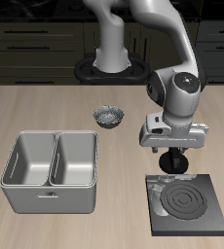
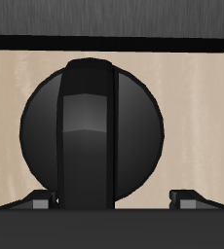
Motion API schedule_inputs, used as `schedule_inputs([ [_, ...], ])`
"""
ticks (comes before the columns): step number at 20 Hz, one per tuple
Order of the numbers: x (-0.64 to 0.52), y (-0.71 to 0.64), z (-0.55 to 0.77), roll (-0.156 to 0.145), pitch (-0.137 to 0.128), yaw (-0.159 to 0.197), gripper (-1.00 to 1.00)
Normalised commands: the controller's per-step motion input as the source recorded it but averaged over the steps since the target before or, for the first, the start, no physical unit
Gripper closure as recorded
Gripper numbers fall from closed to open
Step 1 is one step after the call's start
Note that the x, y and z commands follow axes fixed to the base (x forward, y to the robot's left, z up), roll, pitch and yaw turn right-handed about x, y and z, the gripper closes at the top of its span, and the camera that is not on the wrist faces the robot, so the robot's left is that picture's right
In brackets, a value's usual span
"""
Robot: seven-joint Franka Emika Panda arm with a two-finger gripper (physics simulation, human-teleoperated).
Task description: Turn on the flat stove
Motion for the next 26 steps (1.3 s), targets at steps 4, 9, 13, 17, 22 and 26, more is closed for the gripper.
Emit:
schedule_inputs([
  [4, -0.09, 0.13, -0.12, 0.041, 0.015, -0.013, 1.00],
  [9, -0.07, 0.00, -0.09, 0.012, 0.008, 0.000, 1.00],
  [13, -0.13, -0.09, 0.02, -0.018, -0.005, -0.015, 1.00],
  [17, -0.07, -0.33, 0.03, -0.011, -0.006, -0.005, 1.00],
  [22, -0.07, -0.45, 0.12, -0.038, -0.023, 0.029, 1.00],
  [26, -0.04, -0.43, 0.23, -0.036, -0.032, 0.056, 1.00],
])
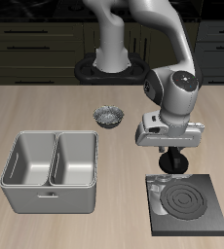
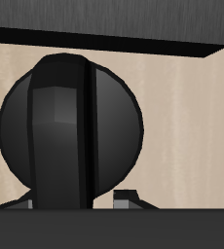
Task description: Turn on the flat stove
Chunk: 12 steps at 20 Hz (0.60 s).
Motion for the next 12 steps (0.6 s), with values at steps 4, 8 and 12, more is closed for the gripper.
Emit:
schedule_inputs([
  [4, -0.08, -0.29, 0.24, -0.025, -0.036, 0.024, 1.00],
  [8, -0.06, -0.40, 0.42, -0.033, -0.061, 0.028, 1.00],
  [12, -0.10, -0.17, 0.21, -0.020, -0.029, 0.014, 1.00],
])
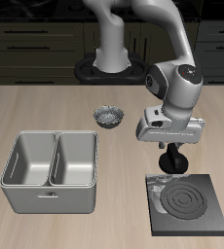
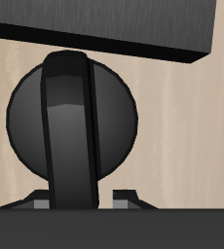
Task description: Turn on the flat stove
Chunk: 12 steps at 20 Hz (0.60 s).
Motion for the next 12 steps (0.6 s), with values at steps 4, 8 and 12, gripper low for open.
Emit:
schedule_inputs([
  [4, -0.04, -0.21, 0.16, -0.009, -0.019, 0.011, 1.00],
  [8, -0.10, -0.18, 0.09, -0.015, -0.002, 0.005, 1.00],
  [12, -0.04, -0.32, 0.22, -0.035, -0.019, 0.013, 1.00],
])
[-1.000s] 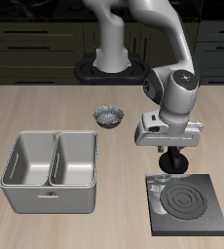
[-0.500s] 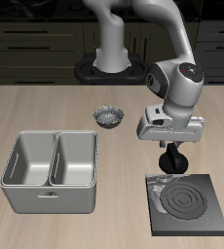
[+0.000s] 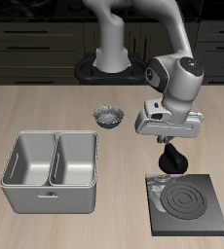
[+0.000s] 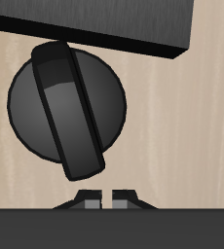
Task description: Turn on the flat stove
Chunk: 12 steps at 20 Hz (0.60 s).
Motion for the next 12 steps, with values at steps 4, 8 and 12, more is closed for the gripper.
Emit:
schedule_inputs([
  [4, -0.03, -0.41, 0.33, -0.047, -0.038, 0.016, 1.00],
  [8, -0.02, -0.34, 0.23, -0.052, -0.007, -0.004, 1.00],
  [12, -0.14, 0.22, 0.06, 0.070, 0.027, -0.039, -1.00],
])
